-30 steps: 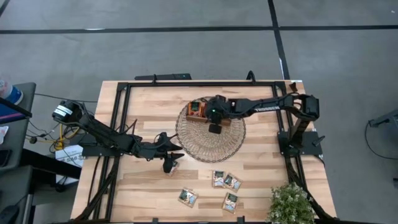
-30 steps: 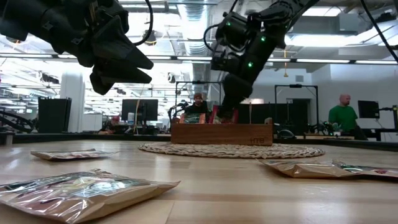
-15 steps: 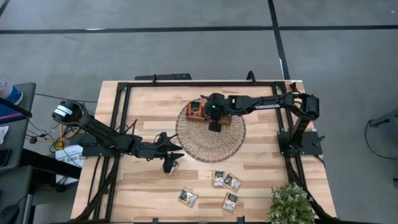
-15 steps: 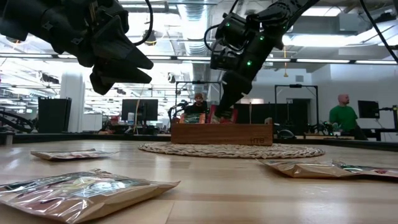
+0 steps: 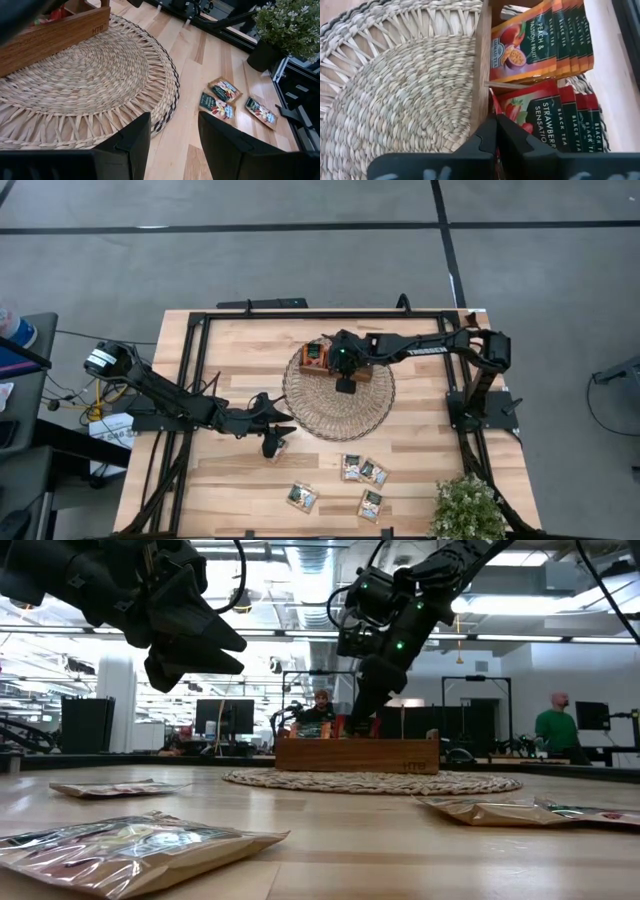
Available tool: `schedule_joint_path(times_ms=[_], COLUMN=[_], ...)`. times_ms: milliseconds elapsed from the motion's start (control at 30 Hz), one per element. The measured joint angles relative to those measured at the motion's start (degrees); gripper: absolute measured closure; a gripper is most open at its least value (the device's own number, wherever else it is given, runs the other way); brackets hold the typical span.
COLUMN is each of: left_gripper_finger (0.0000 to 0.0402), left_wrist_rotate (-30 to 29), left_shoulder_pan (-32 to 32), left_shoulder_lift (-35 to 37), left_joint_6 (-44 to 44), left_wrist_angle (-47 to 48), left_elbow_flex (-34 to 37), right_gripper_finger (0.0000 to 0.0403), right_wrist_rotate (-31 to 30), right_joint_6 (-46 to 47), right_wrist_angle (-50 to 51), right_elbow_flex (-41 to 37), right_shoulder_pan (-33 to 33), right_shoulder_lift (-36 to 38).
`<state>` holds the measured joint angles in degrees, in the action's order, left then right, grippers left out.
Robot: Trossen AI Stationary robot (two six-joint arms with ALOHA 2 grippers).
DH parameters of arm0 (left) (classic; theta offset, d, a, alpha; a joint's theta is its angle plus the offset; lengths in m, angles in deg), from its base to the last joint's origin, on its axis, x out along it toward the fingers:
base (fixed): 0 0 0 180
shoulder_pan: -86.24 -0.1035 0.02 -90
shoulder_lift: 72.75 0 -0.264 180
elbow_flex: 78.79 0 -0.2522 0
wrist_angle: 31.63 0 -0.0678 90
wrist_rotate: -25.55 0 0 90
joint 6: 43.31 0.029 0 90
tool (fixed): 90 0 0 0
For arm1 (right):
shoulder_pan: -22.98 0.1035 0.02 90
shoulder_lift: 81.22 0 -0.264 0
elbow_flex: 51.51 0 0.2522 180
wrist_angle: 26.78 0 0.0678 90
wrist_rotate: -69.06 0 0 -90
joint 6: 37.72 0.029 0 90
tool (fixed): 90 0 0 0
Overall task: Pick & Place Tea
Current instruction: Put the red tea bag into the middle section of the wooden organizer, then put the brown tea bag into the right section of the wooden organizer
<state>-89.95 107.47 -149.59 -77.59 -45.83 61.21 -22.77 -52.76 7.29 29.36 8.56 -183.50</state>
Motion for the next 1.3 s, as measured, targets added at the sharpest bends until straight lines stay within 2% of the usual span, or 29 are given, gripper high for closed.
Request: schedule_joint_path(times_ms=[633,733,900,1033,1100,1200,1300], left_gripper_finger=[0.0245,0.0245,0.0245,0.0245,0.0245,0.0246,0.0247], left_wrist_rotate=[0.0,0.1,1.7,1.8,3.7,8.9,7.7], left_shoulder_pan=[0.0,0.0,0.0,0.0,0.0,-0.2,0.2], left_shoulder_lift=[0.0,0.0,0.0,0.0,0.0,0.0,0.0], left_joint_6=[0.2,0.2,0.2,-0.5,-3.7,-13.9,-23.7], left_wrist_angle=[0.0,0.0,0.4,0.8,2.4,9.7,21.8], left_elbow_flex=[0.0,0.0,0.0,0.0,0.0,0.0,-0.8], right_gripper_finger=[0.0352,0.0353,0.0363,0.0364,0.036,0.0348,0.0332], right_wrist_rotate=[-0.1,-2.7,-12.2,-14.6,-14.7,-14.9,-15.3], right_joint_6=[-1.5,-2.3,-5.0,-5.2,-3.6,-0.2,2.4], right_wrist_angle=[4.7,4.5,3.2,3.5,4.8,8.3,11.2], right_elbow_flex=[3.3,3.3,3.3,3.3,3.3,3.4,3.4], right_shoulder_pan=[0.2,1.3,4.3,5.8,6.8,8.2,9.7], right_shoulder_lift=[1.2,2.0,5.5,9.8,12.2,15.8,18.7])
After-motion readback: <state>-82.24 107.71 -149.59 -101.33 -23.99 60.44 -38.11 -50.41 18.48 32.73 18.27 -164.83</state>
